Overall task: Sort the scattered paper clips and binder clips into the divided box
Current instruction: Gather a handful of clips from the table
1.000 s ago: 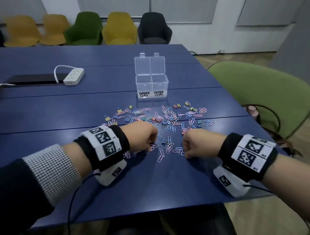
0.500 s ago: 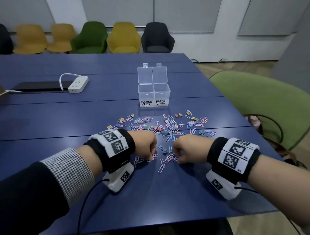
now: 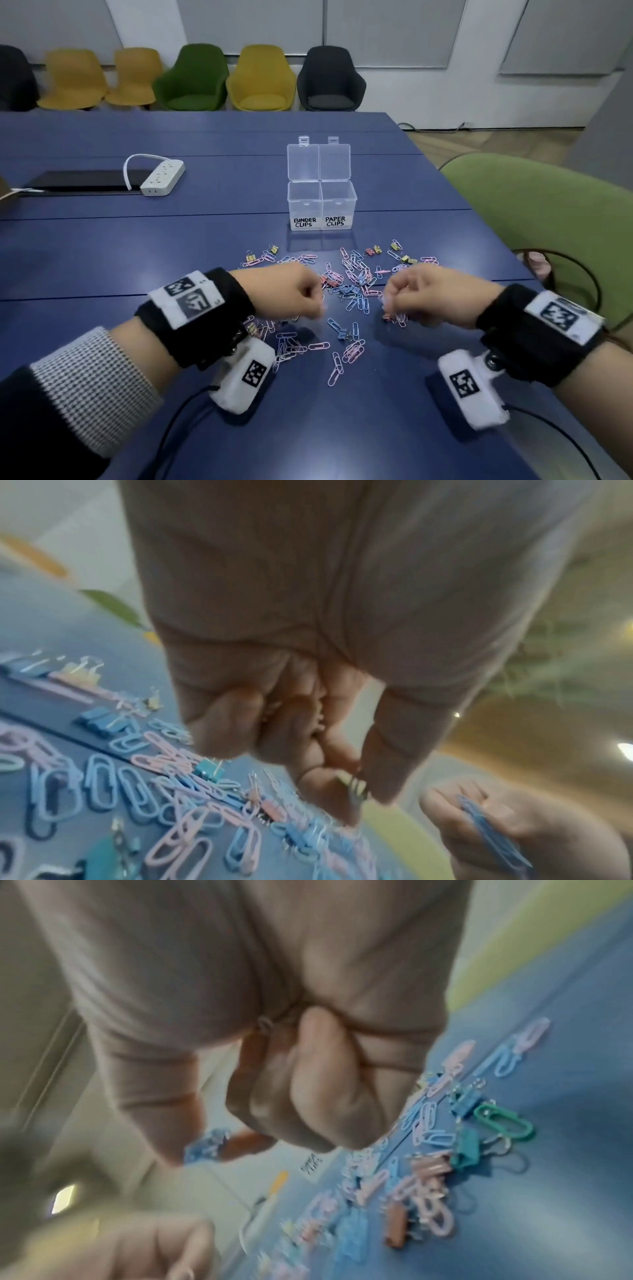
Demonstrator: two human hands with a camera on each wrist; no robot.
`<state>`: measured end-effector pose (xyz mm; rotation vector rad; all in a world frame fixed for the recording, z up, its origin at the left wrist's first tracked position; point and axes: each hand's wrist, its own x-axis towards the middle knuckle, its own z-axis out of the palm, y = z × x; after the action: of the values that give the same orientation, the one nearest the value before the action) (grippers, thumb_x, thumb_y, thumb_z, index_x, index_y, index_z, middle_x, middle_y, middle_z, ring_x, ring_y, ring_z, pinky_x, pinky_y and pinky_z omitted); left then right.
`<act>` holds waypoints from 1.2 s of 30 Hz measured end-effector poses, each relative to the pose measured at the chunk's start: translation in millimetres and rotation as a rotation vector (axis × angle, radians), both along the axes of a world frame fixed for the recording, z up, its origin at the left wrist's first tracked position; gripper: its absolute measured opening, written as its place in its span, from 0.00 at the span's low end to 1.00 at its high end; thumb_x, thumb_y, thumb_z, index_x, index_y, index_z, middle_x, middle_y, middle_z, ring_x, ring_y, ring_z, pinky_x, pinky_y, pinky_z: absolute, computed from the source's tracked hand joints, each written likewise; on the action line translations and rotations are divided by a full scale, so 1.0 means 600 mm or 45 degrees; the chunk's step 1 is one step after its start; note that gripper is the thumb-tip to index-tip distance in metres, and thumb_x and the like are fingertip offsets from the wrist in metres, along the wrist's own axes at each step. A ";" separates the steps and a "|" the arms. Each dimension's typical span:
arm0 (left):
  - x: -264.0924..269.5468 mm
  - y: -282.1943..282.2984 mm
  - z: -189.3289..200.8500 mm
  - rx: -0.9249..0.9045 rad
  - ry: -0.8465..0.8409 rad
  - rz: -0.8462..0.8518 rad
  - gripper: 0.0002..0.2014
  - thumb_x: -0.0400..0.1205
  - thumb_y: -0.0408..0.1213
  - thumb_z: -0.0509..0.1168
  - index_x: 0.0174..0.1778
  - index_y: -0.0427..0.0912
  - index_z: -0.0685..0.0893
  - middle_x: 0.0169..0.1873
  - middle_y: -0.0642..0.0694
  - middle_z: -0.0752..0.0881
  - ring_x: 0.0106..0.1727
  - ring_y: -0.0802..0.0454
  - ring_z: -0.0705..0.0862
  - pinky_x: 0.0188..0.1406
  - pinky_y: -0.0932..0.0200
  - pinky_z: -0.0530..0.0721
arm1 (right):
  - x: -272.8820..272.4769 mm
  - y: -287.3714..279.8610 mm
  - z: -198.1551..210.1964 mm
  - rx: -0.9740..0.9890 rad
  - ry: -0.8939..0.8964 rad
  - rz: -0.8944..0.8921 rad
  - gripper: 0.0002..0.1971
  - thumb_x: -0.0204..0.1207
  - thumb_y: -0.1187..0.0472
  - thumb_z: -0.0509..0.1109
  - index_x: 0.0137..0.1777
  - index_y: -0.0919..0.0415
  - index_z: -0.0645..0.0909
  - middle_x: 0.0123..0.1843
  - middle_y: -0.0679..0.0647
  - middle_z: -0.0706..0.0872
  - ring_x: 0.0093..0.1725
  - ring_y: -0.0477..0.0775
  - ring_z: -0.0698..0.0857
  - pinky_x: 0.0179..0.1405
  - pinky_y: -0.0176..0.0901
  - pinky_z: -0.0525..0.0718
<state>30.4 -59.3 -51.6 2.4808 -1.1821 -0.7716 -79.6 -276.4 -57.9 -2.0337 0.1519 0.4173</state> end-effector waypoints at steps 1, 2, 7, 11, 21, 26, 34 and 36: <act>0.007 0.007 0.004 -0.149 0.140 0.106 0.07 0.79 0.43 0.69 0.37 0.48 0.82 0.29 0.57 0.84 0.28 0.60 0.76 0.29 0.67 0.74 | -0.002 -0.012 0.002 0.308 0.010 -0.143 0.07 0.68 0.62 0.71 0.32 0.61 0.78 0.23 0.51 0.71 0.18 0.44 0.62 0.15 0.30 0.64; 0.014 0.014 0.006 -0.335 0.346 0.228 0.05 0.78 0.39 0.71 0.37 0.46 0.82 0.30 0.56 0.85 0.26 0.60 0.74 0.27 0.68 0.73 | -0.004 -0.024 0.002 0.621 0.022 -0.266 0.09 0.66 0.63 0.73 0.30 0.58 0.75 0.23 0.50 0.68 0.19 0.44 0.61 0.14 0.30 0.65; 0.031 0.028 0.000 -1.157 1.439 0.779 0.09 0.74 0.29 0.66 0.50 0.38 0.81 0.31 0.49 0.80 0.25 0.58 0.72 0.23 0.67 0.77 | -0.007 -0.030 -0.010 1.492 -0.023 -0.400 0.18 0.51 0.61 0.84 0.34 0.59 0.76 0.30 0.51 0.76 0.27 0.47 0.78 0.18 0.33 0.76; 0.040 0.020 -0.009 -1.310 1.793 0.986 0.11 0.69 0.30 0.60 0.46 0.36 0.81 0.30 0.46 0.76 0.29 0.54 0.74 0.26 0.63 0.82 | 0.016 -0.011 -0.014 1.442 0.074 -0.585 0.13 0.61 0.60 0.78 0.32 0.60 0.74 0.29 0.52 0.77 0.21 0.45 0.73 0.12 0.30 0.65; 0.055 -0.019 0.004 -0.092 0.351 0.447 0.18 0.78 0.55 0.66 0.32 0.45 0.78 0.21 0.51 0.69 0.21 0.52 0.65 0.22 0.65 0.63 | 0.093 -0.012 0.005 -0.814 -0.073 0.006 0.11 0.78 0.54 0.68 0.41 0.60 0.83 0.34 0.55 0.80 0.32 0.54 0.77 0.31 0.39 0.75; 0.044 -0.061 0.009 0.482 -0.326 0.110 0.28 0.74 0.67 0.63 0.31 0.40 0.78 0.25 0.48 0.77 0.25 0.51 0.73 0.25 0.61 0.71 | 0.116 0.016 -0.005 -1.212 0.098 0.321 0.25 0.69 0.40 0.74 0.31 0.65 0.77 0.28 0.56 0.80 0.27 0.53 0.76 0.25 0.39 0.71; 0.031 -0.090 -0.007 0.768 -0.412 -0.179 0.25 0.83 0.57 0.57 0.56 0.36 0.82 0.42 0.45 0.79 0.43 0.46 0.78 0.42 0.54 0.76 | 0.125 0.045 -0.006 -1.312 0.093 0.353 0.26 0.72 0.46 0.74 0.25 0.61 0.67 0.25 0.52 0.71 0.24 0.48 0.70 0.21 0.38 0.67; 0.032 -0.089 -0.009 0.766 -0.423 -0.238 0.21 0.85 0.51 0.57 0.55 0.35 0.82 0.42 0.44 0.79 0.42 0.46 0.77 0.41 0.54 0.77 | 0.124 0.042 -0.008 -1.301 0.102 0.335 0.25 0.73 0.50 0.73 0.25 0.61 0.66 0.24 0.53 0.70 0.23 0.49 0.69 0.20 0.39 0.66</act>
<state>49.9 -112.6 -57.1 3.1158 -1.4860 -0.8919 -5.4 -251.1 -62.5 -3.0618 0.1632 0.6723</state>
